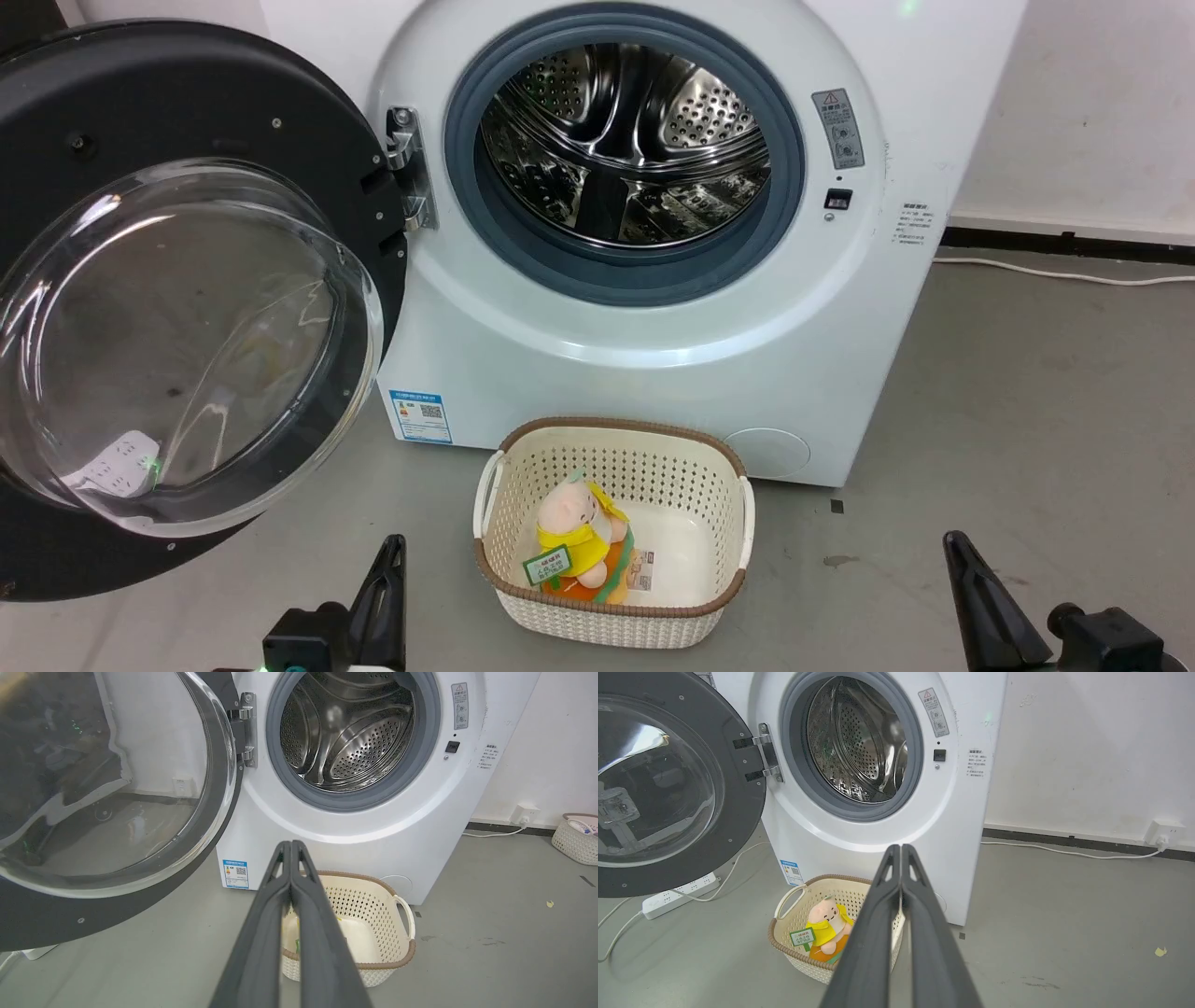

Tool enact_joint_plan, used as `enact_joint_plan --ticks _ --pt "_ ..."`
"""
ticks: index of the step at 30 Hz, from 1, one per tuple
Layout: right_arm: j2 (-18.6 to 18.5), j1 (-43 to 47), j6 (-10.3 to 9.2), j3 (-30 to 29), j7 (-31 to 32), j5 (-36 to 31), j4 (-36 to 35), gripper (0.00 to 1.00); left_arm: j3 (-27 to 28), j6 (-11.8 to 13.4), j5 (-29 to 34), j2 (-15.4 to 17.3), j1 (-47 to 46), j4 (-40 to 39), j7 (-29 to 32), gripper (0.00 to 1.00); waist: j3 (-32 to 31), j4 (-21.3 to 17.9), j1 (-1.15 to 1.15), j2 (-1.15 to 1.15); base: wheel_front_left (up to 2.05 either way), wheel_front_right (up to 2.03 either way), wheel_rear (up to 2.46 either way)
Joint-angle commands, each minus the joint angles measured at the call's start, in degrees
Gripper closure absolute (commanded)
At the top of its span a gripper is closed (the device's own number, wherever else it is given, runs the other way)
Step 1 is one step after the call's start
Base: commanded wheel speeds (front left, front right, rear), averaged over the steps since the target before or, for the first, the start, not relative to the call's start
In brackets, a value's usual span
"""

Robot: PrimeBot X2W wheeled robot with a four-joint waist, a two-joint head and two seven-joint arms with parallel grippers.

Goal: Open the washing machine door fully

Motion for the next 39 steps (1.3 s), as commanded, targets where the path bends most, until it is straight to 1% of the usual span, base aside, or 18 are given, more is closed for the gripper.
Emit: enact_joint_plan --ticks 1,39 --pt "0.07 -0.72 0.01 0.03 0.27 -0.3 -0.44 1.0 0.19 0.09 0.51 0.01 -0.78 -0.4 0.26 1.0 0.05 -0.02 0.0 0.0 0.0 0.0 0.0" --pt "0.17 -3.61 0.02 0.7 4.97 -2.41 -1.36 1.0 1.67 0.23 2.96 -0.03 -2.33 -3.35 4.95 1.0 1.61 -0.81 0.0 0.0 0.0 0.0 0.0"
